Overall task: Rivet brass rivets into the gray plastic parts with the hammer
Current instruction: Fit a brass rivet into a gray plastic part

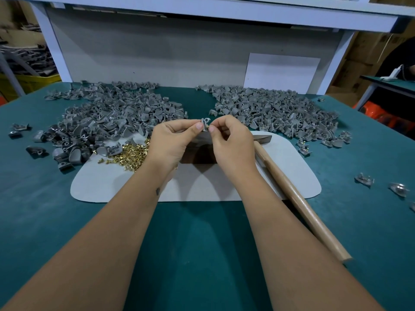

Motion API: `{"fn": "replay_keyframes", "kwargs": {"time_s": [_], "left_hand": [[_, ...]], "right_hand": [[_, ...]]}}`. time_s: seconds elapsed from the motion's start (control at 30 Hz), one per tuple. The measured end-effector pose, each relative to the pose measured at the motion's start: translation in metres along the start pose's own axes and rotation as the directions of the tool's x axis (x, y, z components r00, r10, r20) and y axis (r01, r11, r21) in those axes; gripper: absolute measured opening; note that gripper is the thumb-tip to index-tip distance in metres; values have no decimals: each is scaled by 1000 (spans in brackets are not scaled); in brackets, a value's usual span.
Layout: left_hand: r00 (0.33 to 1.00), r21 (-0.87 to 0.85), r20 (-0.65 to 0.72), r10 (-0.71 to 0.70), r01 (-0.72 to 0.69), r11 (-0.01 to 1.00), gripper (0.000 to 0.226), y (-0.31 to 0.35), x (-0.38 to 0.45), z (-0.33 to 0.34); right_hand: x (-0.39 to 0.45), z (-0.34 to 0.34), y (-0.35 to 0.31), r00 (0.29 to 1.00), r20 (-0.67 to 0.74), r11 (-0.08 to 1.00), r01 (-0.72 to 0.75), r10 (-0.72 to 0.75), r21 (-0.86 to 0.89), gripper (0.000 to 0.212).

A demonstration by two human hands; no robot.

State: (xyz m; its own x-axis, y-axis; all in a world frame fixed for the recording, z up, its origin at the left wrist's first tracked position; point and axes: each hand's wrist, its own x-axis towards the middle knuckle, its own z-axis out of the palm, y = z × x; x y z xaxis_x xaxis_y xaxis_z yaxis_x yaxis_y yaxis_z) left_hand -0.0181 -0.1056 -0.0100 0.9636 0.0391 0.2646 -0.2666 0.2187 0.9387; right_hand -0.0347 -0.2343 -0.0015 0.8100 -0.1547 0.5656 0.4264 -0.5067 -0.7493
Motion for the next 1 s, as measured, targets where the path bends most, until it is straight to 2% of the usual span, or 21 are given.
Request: {"fn": "replay_keyframes", "kwargs": {"time_s": [0.2,0.43,0.83,1.0], "left_hand": [[993,-82,121,-8,18,996,21,5,-6,2],[996,-37,89,1,2,999,19,5,-6,3],[983,103,155,102,-119,988,23,5,-4,2],[985,79,137,110,-121,989,22,6,-4,0]], "right_hand": [[-1,1,-1,1000,17,997,26,-25,-66,8],[2,1,-1,1000,17,998,-12,13,-63,12],[9,-1,0,986,73,985,-156,150,75,15],[9,-2,-2,981,94,974,-183,171,136,21]]}}
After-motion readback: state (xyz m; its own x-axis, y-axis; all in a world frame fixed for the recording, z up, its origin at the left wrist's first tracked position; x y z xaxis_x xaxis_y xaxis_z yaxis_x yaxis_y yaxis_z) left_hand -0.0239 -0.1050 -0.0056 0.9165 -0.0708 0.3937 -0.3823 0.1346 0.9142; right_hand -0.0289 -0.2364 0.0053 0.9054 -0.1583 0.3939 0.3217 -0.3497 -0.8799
